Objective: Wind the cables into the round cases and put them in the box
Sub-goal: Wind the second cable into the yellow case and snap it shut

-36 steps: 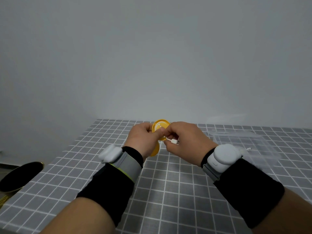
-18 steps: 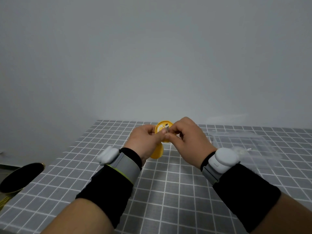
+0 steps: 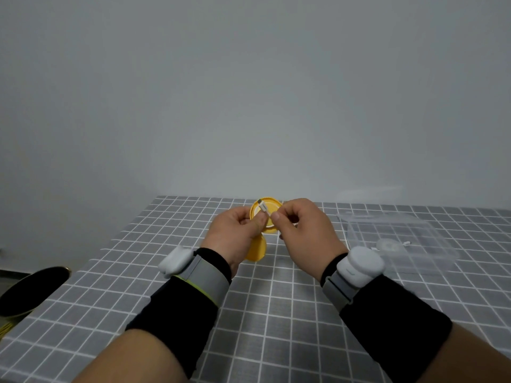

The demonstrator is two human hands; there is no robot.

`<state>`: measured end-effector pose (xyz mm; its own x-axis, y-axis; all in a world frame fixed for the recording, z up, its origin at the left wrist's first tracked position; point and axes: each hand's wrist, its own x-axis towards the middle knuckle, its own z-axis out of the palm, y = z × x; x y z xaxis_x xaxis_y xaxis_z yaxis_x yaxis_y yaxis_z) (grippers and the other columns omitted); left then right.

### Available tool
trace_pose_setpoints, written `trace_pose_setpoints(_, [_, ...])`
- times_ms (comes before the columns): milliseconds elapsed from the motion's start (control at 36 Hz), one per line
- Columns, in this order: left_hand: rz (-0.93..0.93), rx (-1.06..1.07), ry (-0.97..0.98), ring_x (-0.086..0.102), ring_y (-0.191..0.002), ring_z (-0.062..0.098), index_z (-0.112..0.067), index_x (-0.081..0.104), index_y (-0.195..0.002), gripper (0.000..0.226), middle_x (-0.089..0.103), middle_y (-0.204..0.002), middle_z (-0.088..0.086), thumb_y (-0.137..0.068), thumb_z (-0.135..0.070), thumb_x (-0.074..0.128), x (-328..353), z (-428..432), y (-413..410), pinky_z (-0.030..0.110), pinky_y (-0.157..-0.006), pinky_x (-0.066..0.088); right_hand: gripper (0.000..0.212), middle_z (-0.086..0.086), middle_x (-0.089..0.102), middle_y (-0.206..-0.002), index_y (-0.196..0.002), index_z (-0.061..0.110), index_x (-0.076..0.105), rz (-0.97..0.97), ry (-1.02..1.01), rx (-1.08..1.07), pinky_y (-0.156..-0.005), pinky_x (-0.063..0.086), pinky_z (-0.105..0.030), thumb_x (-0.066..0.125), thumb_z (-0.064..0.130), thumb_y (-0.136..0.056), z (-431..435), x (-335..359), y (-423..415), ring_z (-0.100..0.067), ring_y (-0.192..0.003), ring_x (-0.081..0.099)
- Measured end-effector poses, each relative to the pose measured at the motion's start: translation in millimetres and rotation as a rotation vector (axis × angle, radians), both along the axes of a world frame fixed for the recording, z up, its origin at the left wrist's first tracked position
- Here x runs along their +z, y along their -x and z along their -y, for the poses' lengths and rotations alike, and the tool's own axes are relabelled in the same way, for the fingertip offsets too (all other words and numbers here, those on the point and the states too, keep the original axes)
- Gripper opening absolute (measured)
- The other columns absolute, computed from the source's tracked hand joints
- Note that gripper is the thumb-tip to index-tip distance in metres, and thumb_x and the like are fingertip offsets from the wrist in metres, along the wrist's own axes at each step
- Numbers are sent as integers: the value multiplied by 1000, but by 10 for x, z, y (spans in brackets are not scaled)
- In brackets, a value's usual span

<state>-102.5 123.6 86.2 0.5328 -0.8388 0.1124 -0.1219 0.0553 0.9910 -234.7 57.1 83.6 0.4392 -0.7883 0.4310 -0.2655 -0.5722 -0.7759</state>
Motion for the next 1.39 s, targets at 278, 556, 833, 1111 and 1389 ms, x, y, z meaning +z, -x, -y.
trace_pose_setpoints(278, [140, -12, -6, 63, -70, 7, -20, 73, -92, 8, 71, -77, 1, -90, -27, 71, -66, -6, -51, 28, -67, 54, 22, 3, 54, -90, -78, 21, 56, -118, 124, -66, -67, 35, -9, 57, 31, -97, -61, -71, -25, -5, -81, 50])
trace_pose_setpoints(556, [212, 20, -3, 45, -59, 16, -12, 58, -68, 39, 49, -62, 0, -91, -43, 65, -47, -10, -64, 34, -60, 40, 21, 7, 59, -86, -80, 23, 56, -68, 107, -97, -76, 46, -28, 56, 36, -96, -134, -110, -55, -8, -84, 56])
trace_pose_setpoints(833, [190, 98, -12, 44, -56, 15, -10, 60, -67, 49, 48, -59, -3, -86, -55, 63, -35, -1, -86, 31, -59, 41, 12, 14, 62, -84, -83, 28, 59, 36, -26, 2, -72, 42, -15, 64, 33, -93, -175, -101, -32, 3, -82, 58])
trace_pose_setpoints(1111, [193, 82, 11, 51, -65, 14, -6, 68, -85, 37, 59, -71, 4, -94, -41, 62, -36, -13, -32, 31, -62, 44, 25, 5, 70, -94, -100, 44, 47, 174, -251, 85, -80, 60, -45, 66, 38, -83, -130, -159, -64, -17, -84, 71])
trace_pose_setpoints(1389, [221, 74, -47, 53, -64, 20, 4, 63, -89, 52, 59, -71, 9, -86, -48, 63, -19, 7, -51, 34, -61, 45, 22, 6, 70, -97, -109, 34, 53, 150, -287, 128, -75, 62, -41, 63, 22, -94, -119, -141, -58, -14, -71, 74])
